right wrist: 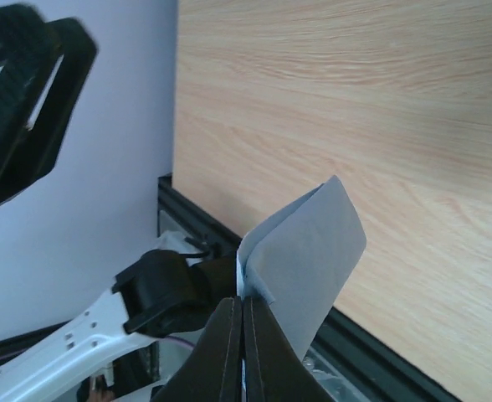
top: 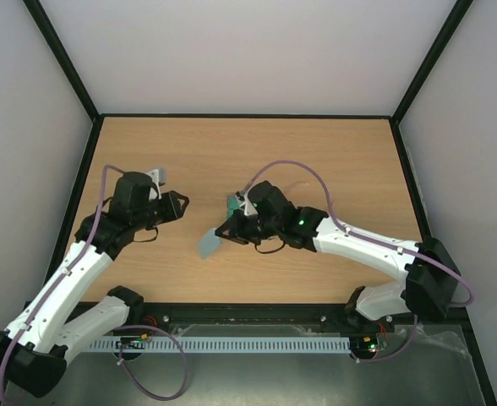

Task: Organize the sunglasses
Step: Adjust the glasses cleaning cloth at the center of the board.

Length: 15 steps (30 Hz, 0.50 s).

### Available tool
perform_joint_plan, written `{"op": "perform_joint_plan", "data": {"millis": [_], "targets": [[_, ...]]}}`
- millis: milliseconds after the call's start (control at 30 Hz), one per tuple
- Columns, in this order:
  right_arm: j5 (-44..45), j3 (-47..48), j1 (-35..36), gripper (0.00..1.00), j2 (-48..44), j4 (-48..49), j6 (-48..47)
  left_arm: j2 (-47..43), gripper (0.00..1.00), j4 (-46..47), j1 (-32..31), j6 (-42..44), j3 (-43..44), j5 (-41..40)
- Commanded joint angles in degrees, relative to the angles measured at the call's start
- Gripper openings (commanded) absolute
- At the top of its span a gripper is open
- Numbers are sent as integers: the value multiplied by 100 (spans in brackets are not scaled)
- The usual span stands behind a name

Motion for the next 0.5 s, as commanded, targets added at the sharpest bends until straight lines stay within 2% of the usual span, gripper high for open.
{"op": "perform_joint_plan", "data": {"millis": [0,267,400,467], "targets": [[227,-52,156,1,-58,497,570,-59,32,-356,126,150,278,232],[686,-2384,47,1,-232,1920,1251,123,32,-265,127,146,262,242],[575,-3845,-590,1,-608,2608,1391,238,32,-185,118,119,202,289],[475,-4276,-966,1,-935,2527,1236,290,32,-142,93,103,180,281]]}}
